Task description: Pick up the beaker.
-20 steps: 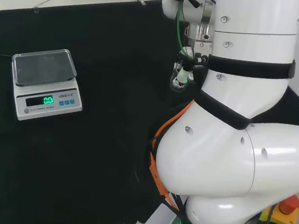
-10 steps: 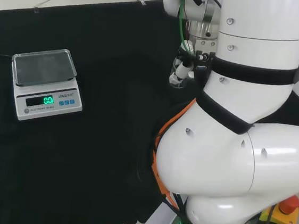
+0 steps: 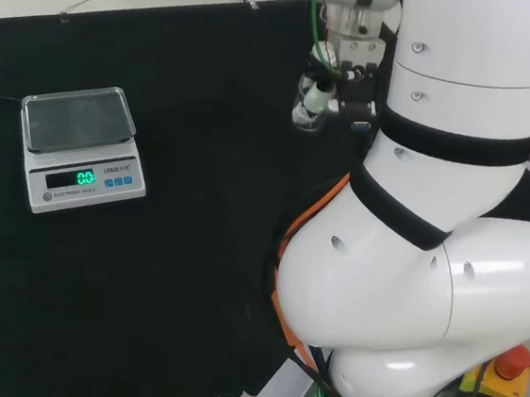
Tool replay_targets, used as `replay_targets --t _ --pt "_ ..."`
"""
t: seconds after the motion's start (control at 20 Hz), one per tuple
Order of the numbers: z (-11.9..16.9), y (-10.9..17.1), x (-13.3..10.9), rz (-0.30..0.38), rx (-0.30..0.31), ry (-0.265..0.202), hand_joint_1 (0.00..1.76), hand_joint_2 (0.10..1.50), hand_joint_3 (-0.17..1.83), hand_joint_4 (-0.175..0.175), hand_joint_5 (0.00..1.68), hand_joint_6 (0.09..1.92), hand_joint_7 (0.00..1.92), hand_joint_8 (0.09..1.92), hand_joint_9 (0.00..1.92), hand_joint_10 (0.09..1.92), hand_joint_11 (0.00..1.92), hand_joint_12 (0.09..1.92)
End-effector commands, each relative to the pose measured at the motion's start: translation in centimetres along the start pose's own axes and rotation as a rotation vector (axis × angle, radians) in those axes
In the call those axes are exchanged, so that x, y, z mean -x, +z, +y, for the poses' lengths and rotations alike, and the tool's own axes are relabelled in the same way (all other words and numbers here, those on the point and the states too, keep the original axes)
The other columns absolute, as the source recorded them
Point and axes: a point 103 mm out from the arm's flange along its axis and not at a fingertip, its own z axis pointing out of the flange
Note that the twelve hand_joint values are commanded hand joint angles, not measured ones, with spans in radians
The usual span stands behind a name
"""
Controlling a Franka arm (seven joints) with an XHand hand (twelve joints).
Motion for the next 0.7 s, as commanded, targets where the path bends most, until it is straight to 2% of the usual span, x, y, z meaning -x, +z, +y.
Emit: replay_targets --t 0.05,0.15,0.25,0.35,0.7 --pt "-0.9 -2.3 -4.5 -0.052 -0.004 -0.060 1.19 0.75 0.60 -0.175 1.12 0.90 0.92 1.28 1.17 1.03 1.34 0.81" --pt "-1.0 -2.8 -6.2 -0.055 0.001 -0.070 1.19 0.74 0.60 -0.175 1.12 0.90 0.92 1.28 1.17 1.03 1.34 0.80" --pt "-1.3 -3.1 -7.5 -0.054 0.009 -0.078 1.23 0.75 0.65 -0.039 1.09 0.96 1.00 1.17 1.17 1.04 1.34 0.80" --pt "-1.5 -3.2 -9.1 -0.060 0.008 -0.100 1.25 0.75 0.67 0.028 1.08 0.98 1.04 1.12 1.17 1.04 1.34 0.80" --pt "-2.0 -3.3 -12.7 -0.069 -0.011 -0.141 1.25 0.73 0.69 0.036 1.08 0.98 1.05 1.12 1.18 1.04 1.34 0.80"
